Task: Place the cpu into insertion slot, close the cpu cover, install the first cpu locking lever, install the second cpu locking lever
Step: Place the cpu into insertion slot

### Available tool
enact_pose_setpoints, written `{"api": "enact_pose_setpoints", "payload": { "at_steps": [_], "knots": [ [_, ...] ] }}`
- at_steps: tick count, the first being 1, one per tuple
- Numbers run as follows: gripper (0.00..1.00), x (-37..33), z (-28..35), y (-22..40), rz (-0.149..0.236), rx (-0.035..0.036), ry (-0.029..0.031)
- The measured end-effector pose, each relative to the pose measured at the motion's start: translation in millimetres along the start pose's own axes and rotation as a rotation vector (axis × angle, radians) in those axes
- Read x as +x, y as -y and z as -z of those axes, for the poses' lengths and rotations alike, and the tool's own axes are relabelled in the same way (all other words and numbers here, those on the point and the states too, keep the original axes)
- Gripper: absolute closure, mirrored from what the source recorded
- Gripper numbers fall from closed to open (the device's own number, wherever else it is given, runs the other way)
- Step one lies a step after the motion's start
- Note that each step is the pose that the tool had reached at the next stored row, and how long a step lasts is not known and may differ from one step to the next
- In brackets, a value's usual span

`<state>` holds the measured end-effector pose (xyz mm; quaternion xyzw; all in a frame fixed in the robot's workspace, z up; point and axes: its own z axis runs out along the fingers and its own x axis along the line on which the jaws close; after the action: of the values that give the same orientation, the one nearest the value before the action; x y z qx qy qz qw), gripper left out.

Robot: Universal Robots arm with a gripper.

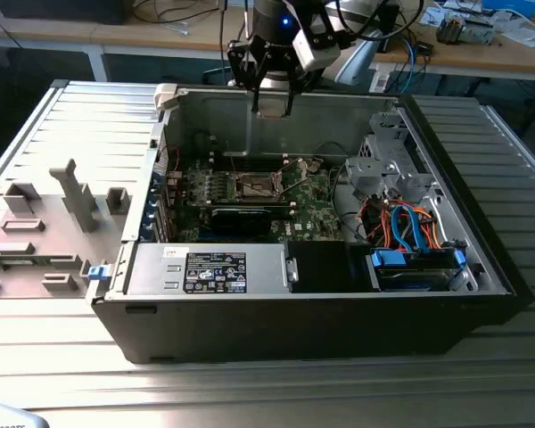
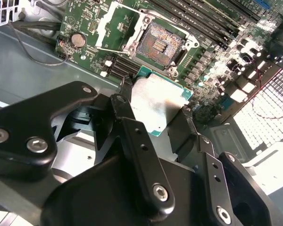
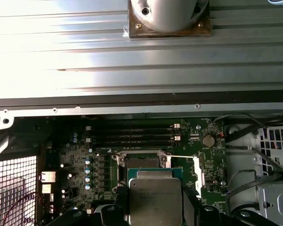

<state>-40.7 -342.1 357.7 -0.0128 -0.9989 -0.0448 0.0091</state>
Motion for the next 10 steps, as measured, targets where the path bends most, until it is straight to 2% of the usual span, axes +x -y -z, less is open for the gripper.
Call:
{"api": "enact_pose_setpoints", "payload": {
  "at_steps": [2,4,10],
  "knots": [
    [0.46,0.0,-0.3,0.0,0.0,0.0,0.0],
    [0.46,-0.2,-9.4,0.8,0.0,-0.0001,0.0001],
    [0.46,-0.2,-10.2,0.9,0.0,-0.0001,0.0]
  ]
}}
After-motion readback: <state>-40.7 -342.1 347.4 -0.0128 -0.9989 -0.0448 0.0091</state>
